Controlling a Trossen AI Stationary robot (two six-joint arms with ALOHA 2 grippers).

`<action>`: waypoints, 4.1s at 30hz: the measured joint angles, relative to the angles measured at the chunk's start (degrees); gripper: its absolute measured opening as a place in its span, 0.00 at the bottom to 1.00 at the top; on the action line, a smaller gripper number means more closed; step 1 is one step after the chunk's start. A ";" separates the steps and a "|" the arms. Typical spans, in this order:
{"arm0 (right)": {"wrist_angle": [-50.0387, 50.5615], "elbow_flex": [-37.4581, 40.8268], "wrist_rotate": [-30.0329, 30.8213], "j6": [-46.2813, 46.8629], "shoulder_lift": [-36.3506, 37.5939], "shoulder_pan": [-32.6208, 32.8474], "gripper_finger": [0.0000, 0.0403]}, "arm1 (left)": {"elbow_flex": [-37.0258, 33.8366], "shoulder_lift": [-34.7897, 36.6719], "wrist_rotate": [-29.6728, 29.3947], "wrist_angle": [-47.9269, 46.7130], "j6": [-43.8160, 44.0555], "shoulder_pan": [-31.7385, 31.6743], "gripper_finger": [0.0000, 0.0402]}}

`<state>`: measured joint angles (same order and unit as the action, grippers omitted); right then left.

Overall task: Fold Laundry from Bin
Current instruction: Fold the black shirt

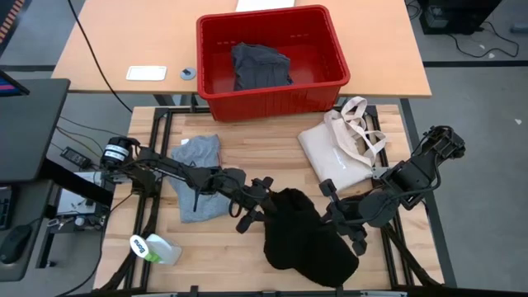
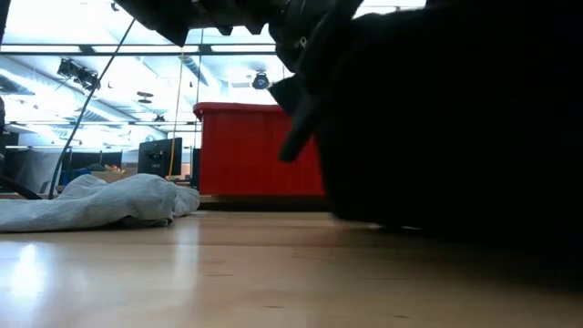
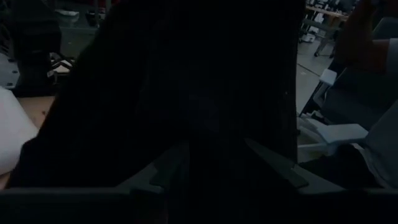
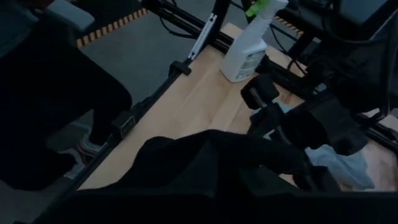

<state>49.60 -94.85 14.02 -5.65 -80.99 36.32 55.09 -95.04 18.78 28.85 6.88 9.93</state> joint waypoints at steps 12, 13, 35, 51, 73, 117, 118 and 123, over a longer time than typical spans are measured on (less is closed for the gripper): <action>-0.70 3.56 1.08 10.03 -0.39 -1.79 0.04 | 0.02 1.38 -2.78 6.40 -1.90 -1.83 0.38; -0.62 4.55 1.38 10.98 -0.42 -2.34 0.04 | 0.02 1.38 -3.49 7.43 -2.26 -1.77 0.38; -24.57 23.78 -14.47 9.33 -0.50 -15.75 0.04 | 0.02 1.38 -12.59 4.78 -10.76 0.64 0.69; -32.08 23.82 -9.97 -3.23 -0.42 -15.61 0.04 | 0.02 1.37 2.17 2.34 -12.41 -0.30 0.16; -25.35 20.53 -3.49 1.25 -17.92 -15.66 0.46 | 0.07 21.23 3.22 -52.59 -2.36 6.71 0.04; -22.18 32.88 -21.12 -9.30 -16.68 -31.84 0.04 | 0.02 20.74 -7.63 -79.24 20.39 20.51 0.05; -19.94 32.03 -19.57 -8.05 -16.17 -31.35 0.05 | 0.02 21.08 -9.01 -80.03 19.83 20.31 0.04; -6.05 24.23 -8.83 -7.59 -10.58 -27.01 0.03 | 4.47 23.24 -23.41 -91.03 18.10 18.20 0.02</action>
<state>43.55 -70.62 5.19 -13.24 -91.57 9.31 59.56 -71.81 -4.63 -62.18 24.98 28.13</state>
